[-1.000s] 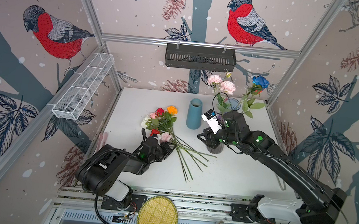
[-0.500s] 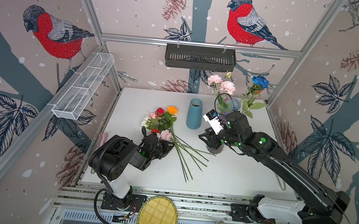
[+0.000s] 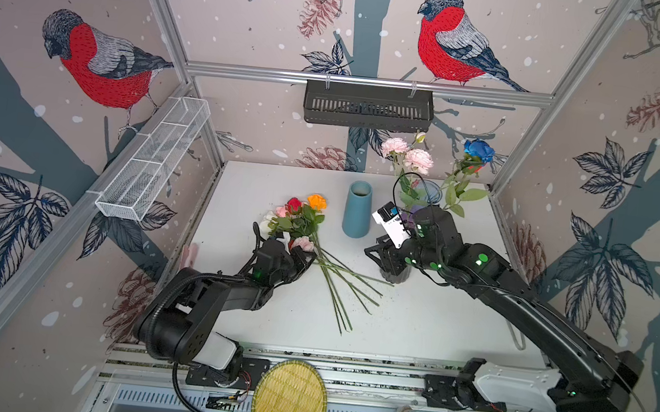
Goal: Arrange the flowers into the vase
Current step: 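Close the left gripper on the pink peony stems in the bunch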
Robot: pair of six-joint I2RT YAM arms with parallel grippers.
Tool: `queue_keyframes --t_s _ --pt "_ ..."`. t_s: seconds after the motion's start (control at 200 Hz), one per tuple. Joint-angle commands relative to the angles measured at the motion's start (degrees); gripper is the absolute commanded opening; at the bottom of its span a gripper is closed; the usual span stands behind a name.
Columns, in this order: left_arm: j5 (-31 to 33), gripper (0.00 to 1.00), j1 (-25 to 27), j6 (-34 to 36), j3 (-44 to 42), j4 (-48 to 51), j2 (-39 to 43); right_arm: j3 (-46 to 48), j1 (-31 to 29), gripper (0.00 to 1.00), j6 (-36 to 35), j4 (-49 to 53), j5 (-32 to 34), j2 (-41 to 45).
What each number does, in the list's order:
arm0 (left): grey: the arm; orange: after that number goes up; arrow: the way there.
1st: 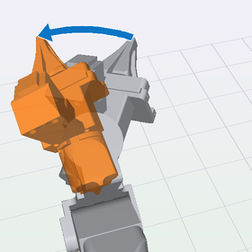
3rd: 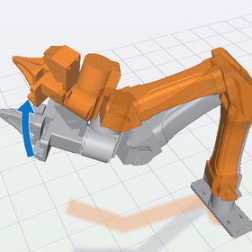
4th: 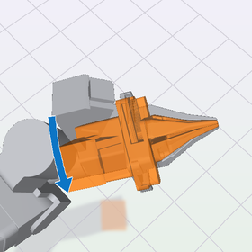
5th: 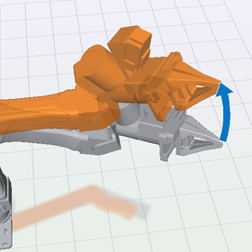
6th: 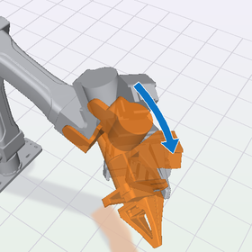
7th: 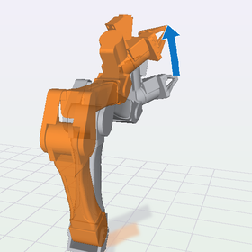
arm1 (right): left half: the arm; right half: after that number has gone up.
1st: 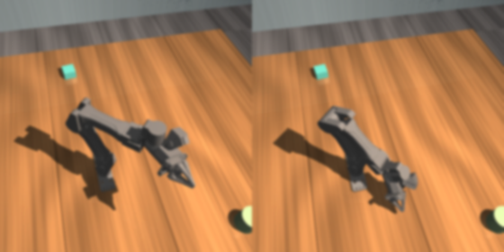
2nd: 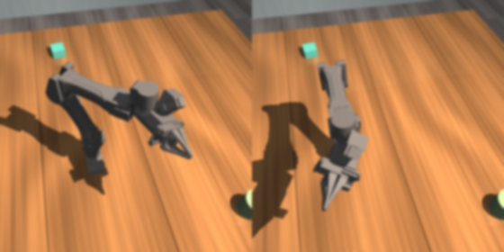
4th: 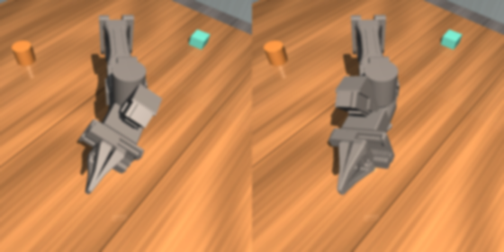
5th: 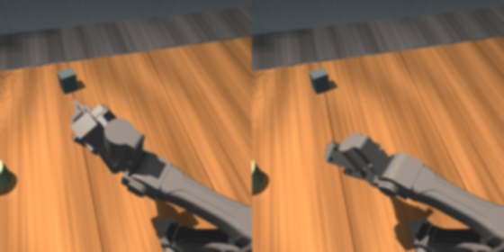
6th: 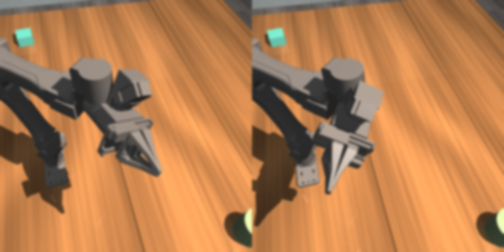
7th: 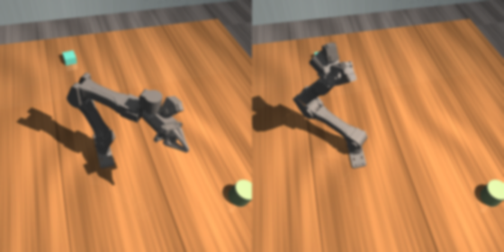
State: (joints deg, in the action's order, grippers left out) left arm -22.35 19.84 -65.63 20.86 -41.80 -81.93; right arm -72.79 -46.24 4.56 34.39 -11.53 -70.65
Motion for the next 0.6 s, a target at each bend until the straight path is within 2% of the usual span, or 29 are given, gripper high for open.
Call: queue_keyframes --t_s 0.0,0.065,0.185,0.275,0.425,0.595 --pt "1.6 0.00 -0.1 5.4 2.7 8.3 3.9 -0.3 -0.4 0.53 -0.3 0.3 1.4 -0.1" --pt "2.2 0.00 -0.1 7.1 4.6 12.4 5.5 -0.4 -0.6 0.54 -0.4 0.4 1.7 -0.1" --pt "1.1 0.42 0.2 5.0 4.8 13.2 5.8 -0.2 -0.6 0.55 -0.4 0.1 1.6 -0.1" --pt "1.0 0.58 1.2 -0.4 1.8 8.9 5.3 0.2 -0.7 0.55 -0.3 -0.5 1.5 -0.4" --pt "2.1 0.60 4.2 -11.4 -2.7 -3.0 2.4 0.3 -0.9 0.55 -0.3 -0.7 1.2 -0.9" --pt "5.7 0.52 5.8 -13.9 -2.7 -7.5 -2.0 0.2 -1.0 0.55 -0.5 -0.6 1.2 -0.9"
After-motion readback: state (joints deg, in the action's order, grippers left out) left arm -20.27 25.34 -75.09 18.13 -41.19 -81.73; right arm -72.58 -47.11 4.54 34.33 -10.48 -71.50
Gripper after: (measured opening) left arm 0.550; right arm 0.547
